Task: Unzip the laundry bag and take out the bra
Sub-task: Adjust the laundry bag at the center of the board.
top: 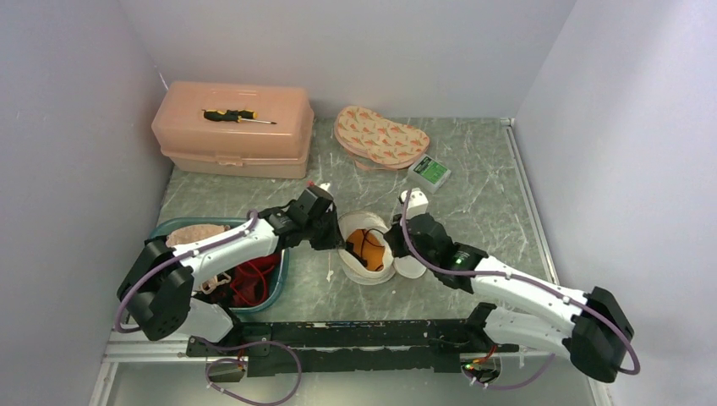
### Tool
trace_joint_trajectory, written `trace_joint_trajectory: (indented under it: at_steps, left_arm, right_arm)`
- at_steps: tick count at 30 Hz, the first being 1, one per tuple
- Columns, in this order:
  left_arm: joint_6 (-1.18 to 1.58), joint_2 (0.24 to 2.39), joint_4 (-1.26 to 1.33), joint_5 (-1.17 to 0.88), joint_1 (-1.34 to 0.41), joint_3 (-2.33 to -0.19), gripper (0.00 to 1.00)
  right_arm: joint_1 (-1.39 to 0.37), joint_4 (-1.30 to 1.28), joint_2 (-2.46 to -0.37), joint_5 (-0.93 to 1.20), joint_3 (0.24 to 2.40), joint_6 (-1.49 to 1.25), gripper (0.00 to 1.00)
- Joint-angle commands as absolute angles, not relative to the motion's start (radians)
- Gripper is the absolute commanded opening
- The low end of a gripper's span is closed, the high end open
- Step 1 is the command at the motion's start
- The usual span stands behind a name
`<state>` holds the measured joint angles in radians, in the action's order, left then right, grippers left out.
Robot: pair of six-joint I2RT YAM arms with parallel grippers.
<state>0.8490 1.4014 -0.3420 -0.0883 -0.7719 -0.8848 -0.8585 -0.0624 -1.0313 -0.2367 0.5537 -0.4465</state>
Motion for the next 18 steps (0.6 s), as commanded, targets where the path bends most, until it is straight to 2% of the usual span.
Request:
trace_joint_trajectory:
  at_steps: [1, 7, 14, 18]
  left_arm:
    - [0.769, 1.401, -0.369, -0.024, -0.773, -0.992, 0.03]
    - [0.63, 1.363, -0.427, 0.143, -0.773, -1.144, 0.03]
    - [0.703, 1.379, -0.436, 0.125, -0.772, -1.017, 0.03]
    - [0.745, 1.42, -0.466, 0.131, -0.773, -0.938, 0.1]
  right_arm:
    - [-0.874, -0.064, -0.942, -0.358, 0.559, -0.387, 0.0]
    - [-0.898, -0.005, -0.851, -0.459, 0.608, -0.276, 0.0]
    - [-0.911, -0.004, -0.881, -0.426, 0.487, -0.393, 0.0]
    - [-0.927, 0.03, -0.905, -0.422, 0.435, -0.46, 0.0]
